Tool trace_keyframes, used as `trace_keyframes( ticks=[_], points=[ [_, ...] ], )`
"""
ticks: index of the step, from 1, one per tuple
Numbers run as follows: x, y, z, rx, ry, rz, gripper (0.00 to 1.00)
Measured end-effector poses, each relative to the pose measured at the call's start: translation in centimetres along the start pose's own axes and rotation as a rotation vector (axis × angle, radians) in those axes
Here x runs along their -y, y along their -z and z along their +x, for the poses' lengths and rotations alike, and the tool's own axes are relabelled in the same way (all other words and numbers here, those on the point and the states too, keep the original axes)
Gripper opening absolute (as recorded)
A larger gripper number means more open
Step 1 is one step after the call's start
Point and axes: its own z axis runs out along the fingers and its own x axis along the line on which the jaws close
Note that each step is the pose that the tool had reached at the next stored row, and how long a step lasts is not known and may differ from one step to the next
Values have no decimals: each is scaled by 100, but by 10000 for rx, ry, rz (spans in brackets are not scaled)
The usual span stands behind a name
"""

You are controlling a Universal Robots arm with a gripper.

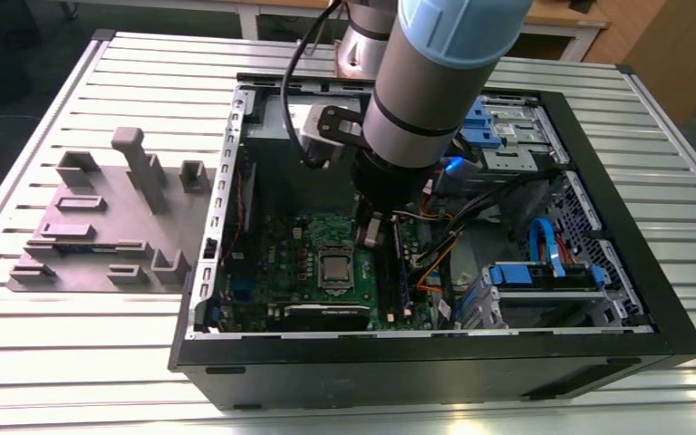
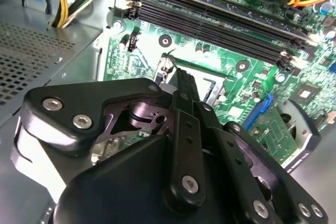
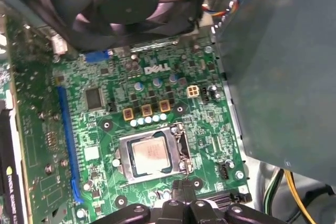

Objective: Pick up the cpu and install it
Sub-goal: 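Install the first cpu locking lever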

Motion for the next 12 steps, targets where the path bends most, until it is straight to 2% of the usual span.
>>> trace_keyframes(
  ticks=[8, 12],
  points=[
    [0, -2, 0, -17, 121, -2, 11],
    [2, -13, 1, -77, 690, -7, 11]
  ],
)
